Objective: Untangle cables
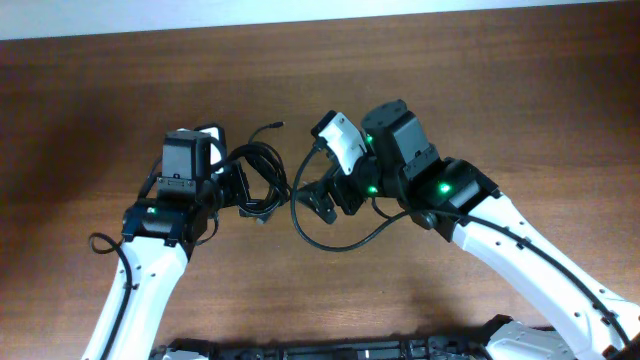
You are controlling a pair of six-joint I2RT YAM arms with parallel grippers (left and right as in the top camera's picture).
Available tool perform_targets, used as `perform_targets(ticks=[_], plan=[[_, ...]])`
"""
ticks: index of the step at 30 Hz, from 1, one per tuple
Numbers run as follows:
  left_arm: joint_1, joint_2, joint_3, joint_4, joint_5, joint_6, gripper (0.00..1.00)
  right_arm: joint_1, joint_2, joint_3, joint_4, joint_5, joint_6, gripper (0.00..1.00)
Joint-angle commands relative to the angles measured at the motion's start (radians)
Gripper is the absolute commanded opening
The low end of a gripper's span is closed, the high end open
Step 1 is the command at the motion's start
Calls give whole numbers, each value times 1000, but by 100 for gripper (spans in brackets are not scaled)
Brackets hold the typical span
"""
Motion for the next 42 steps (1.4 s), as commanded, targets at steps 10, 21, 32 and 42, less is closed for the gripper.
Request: perform_targets(ticks=[10, 21, 32, 42], plan=[[6, -3, 2, 6, 1, -10, 0, 7, -8, 14, 16, -8, 3, 73], [6, -3, 2, 60, 1, -14, 0, 150, 103, 14, 85, -127, 16, 57], [6, -3, 2, 16, 0, -14, 0, 149, 103, 14, 165, -27, -80, 35], [6, -3, 2, 15, 1, -14, 0, 152, 206, 14, 195, 36, -79, 19]])
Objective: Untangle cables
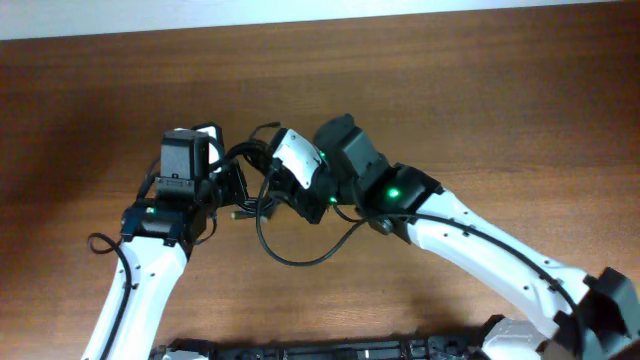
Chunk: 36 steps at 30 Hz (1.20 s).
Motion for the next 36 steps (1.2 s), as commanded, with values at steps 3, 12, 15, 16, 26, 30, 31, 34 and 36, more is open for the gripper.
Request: perform_targets(ticks=[3, 12, 15, 16, 26, 30, 31, 34, 36], plan=[[2, -3, 5, 6, 19, -14, 0, 10, 68, 14, -6, -8, -5, 4], [169, -8, 5, 3, 182, -161, 0, -515, -141, 14, -375, 114, 362, 18], [169, -8, 5, 3, 182, -196, 0, -406, -137, 13, -378, -147, 39, 51], [169, -8, 5, 3, 212, -202, 0, -317, -137, 13, -330, -146, -11, 60], [100, -8, 5, 2, 340, -191, 0, -68, 5, 13, 34, 64, -7, 4], [100, -8, 5, -12, 195, -186, 0, -171, 4, 13, -50, 398, 338, 4], [100, -8, 5, -5, 228, -182, 0, -238, 11, 13, -103, 443, 429, 4], [100, -23, 5, 40, 540, 131, 0, -379, 20, 12, -138, 447, 492, 4], [100, -33, 5, 105, 754, 299, 0, -396, 20, 12, -146, 434, 492, 18]])
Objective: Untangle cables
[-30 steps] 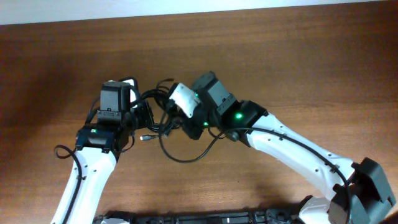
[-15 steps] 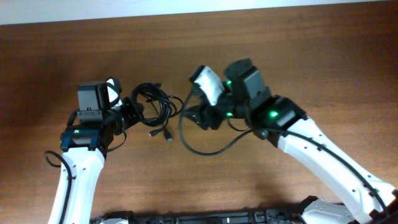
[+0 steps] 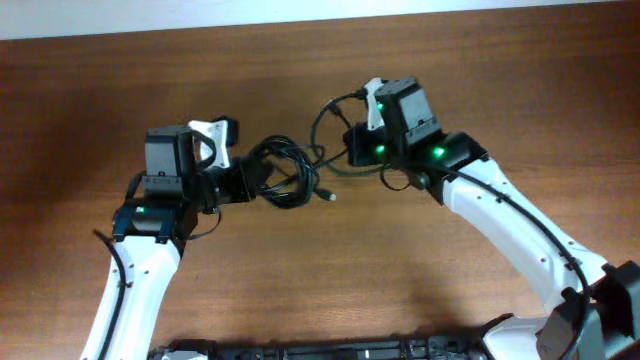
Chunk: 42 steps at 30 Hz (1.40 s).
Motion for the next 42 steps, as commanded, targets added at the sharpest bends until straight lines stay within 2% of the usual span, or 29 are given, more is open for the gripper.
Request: perform_targets(ticks=[1, 2, 4, 6, 34, 38, 42], plan=[[29, -36, 5, 37, 222, 275, 0, -89, 11, 1, -34, 229, 5, 72], [29, -36, 5, 42, 177, 274, 0, -89, 11, 1, -49, 228, 6, 99], [29, -36, 5, 42, -3, 274, 0, -89, 11, 1, -56, 228, 6, 99], [29, -36, 5, 100, -85, 274, 0, -89, 11, 1, -56, 228, 6, 99], [29, -36, 5, 55, -82, 243, 0, -89, 11, 1, -56, 228, 6, 99], [28, -36, 5, 55, -83, 191, 0, -89, 11, 1, -56, 228, 6, 99], [29, -36, 5, 48, -179, 161, 0, -89, 11, 1, -56, 228, 6, 99]])
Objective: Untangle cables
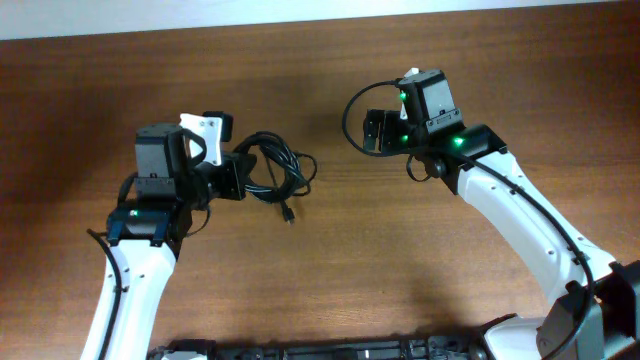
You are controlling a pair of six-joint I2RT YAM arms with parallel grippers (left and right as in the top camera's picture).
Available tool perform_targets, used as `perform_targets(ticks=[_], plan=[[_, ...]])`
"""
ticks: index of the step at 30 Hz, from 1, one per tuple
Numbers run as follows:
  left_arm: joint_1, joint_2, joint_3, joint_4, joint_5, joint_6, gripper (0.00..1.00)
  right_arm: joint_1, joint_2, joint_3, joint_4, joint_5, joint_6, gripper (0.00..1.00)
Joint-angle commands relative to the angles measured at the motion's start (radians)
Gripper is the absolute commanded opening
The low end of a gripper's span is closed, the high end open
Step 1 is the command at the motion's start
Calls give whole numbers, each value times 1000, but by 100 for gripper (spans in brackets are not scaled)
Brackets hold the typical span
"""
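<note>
A bundle of black cable coils point(276, 168) lies left of centre, with one plug end point(288, 214) trailing toward the front. My left gripper point(238, 176) is shut on the bundle's left side. A separate black cable point(349, 108) curves in an arc at the upper right, and my right gripper point(373, 131) is shut on it. A gap of bare wood separates this cable from the bundle. How the arc runs behind the right wrist is hidden.
The brown wooden table point(330, 260) fills the overhead view. A pale wall edge point(300, 10) runs along the far side. The left arm point(130, 290) and the right arm point(530, 240) reach in from the front corners.
My right gripper has moved right and away from the bundle, and its cable no longer touches the coils. The left gripper and bundle have shifted slightly left. A plug end now hangs from the bundle.
First both grippers were close at the tangled bundle, a long loop sagging toward the front. Then my right gripper was pressed in against the bundle. Later it stood to the right, its cable still reaching the coils. Now that cable is apart from the bundle.
</note>
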Motion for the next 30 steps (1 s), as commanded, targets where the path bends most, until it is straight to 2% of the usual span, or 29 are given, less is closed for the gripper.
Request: perform_targets(ticks=[1, 2, 4, 5, 6, 7, 8, 11, 12, 13, 14, 17, 18, 19, 20, 22, 23, 24, 25, 30], plan=[[3, -21, 7, 4, -47, -20, 0, 3, 8, 1, 0, 19, 5, 99], [3, -21, 7, 4, -53, -20, 0, 3, 8, 1, 7, 3, 9, 99], [3, -21, 7, 3, -107, -43, 0, 4, 8, 1, -38, -250, 8, 99], [3, -21, 7, 3, -146, -43, 0, 7, 8, 1, -36, -503, -68, 99], [3, -21, 7, 4, -190, -42, 0, 42, 8, 1, -37, -731, -306, 90], [3, -21, 7, 4, -206, -42, 0, 80, 8, 1, -46, -753, -377, 86], [3, -21, 7, 4, -207, -42, 0, 148, 8, 1, -48, -752, -463, 79], [3, -21, 7, 4, -222, -43, 0, 272, 8, 1, 10, -721, -573, 66], [3, -21, 7, 3, -209, -43, 0, 296, 8, 1, 22, -649, -573, 61], [3, -21, 7, 3, -140, -43, 0, 325, 8, 1, 45, -498, -573, 57], [3, -21, 7, 3, -131, -42, 0, 332, 8, 1, 64, -430, -573, 57], [3, -21, 7, 3, -64, -42, 0, 331, 24, 1, 133, -426, -573, 56], [3, -21, 7, -3, -58, -43, 0, 332, 42, 1, 148, -428, -573, 43], [3, -21, 7, -7, -16, -42, 0, 332, 56, 1, 148, -452, -573, 8], [3, -21, 7, -4, 24, -42, 0, 331, 70, 1, 137, -507, -573, 4], [3, -21, 7, -4, 21, -42, 0, 320, 53, 2, 107, -497, -572, 4], [3, -21, 7, -5, 22, -42, 0, 291, 35, 2, 73, -401, -494, 4], [3, -21, 7, -5, 21, -42, 0, 239, 16, 2, 27, -235, -346, 4], [3, -21, 7, -5, 9, -42, 0, 164, 12, 2, -1, -151, -246, 4], [3, -21, 7, -5, 6, -42, 0, -46, 19, 1, -47, -69, -75, 4]])
